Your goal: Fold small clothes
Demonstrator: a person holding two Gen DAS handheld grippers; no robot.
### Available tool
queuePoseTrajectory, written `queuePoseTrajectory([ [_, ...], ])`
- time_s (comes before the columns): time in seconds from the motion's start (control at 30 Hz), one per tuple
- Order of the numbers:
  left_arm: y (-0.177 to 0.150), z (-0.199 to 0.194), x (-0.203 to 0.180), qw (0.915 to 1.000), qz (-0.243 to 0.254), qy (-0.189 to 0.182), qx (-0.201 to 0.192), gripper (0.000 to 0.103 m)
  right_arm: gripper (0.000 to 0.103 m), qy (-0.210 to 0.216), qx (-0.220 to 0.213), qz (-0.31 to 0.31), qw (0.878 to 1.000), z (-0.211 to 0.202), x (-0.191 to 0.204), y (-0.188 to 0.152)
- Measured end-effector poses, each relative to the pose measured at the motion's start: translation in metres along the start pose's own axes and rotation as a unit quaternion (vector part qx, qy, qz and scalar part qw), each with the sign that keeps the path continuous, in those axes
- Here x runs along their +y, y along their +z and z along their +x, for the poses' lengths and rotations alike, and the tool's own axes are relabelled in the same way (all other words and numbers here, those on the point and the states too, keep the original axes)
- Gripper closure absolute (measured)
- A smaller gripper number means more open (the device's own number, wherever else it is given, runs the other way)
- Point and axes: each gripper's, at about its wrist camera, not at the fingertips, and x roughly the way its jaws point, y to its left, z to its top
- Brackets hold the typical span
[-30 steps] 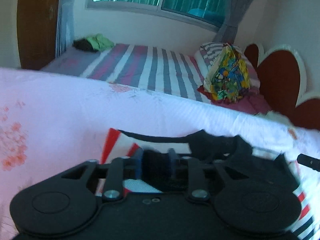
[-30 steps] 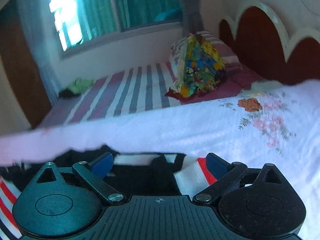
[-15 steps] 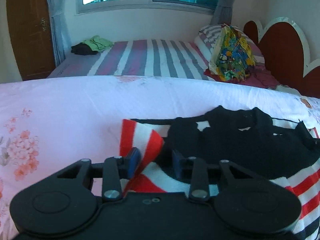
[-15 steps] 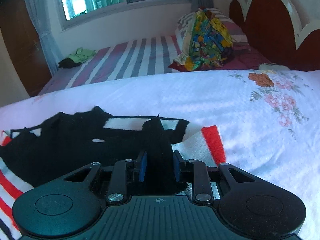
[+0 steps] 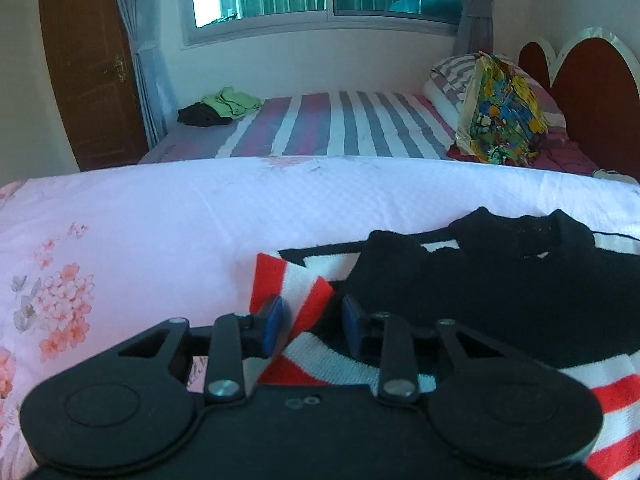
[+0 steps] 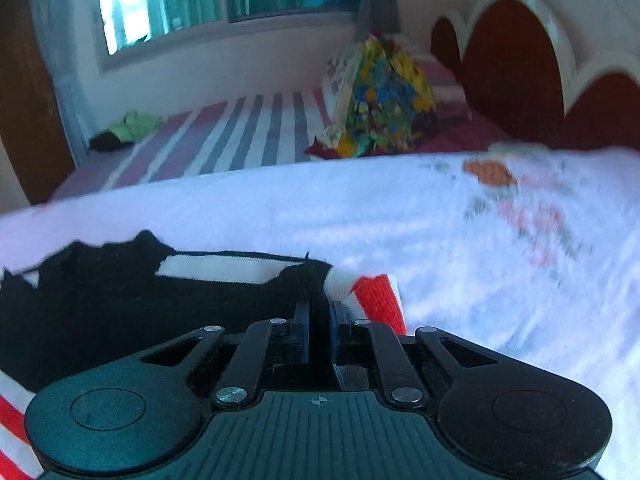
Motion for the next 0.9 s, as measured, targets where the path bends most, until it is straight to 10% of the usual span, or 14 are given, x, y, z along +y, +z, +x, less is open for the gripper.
queuePoseTrajectory([
  [0.1,0.003,-0.018,0.008,0.9994,-0.03,-0.014,-0.009,0.068,0.062,0.025,-0.014,0.01,1.0,-0.02,0.001,0.005],
  [0.17,0.003,-0.035,0.009,0.9988,-0.034,-0.031,-0.018,0.066,0.021,0.02,-0.043,-0.002,0.999,-0.039,0.006,0.007],
  [0.5,-0.014,-0.072,-0.049,0.9942,0.034,-0.1,-0.018,0.055,0.027,0.12,-0.01,-0.045,0.992,-0.077,0.079,-0.021],
  [0.57,-0.023,-0.06,-0.051,0.9953,0.039,-0.088,0.006,0.054,0.045,0.111,0.015,-0.056,0.992,-0.066,0.087,-0.032],
  [0.9,-0.034,-0.054,-0.016,0.9968,0.009,-0.074,0.027,0.044,0.046,0.04,0.032,-0.01,0.999,-0.056,0.032,-0.05],
])
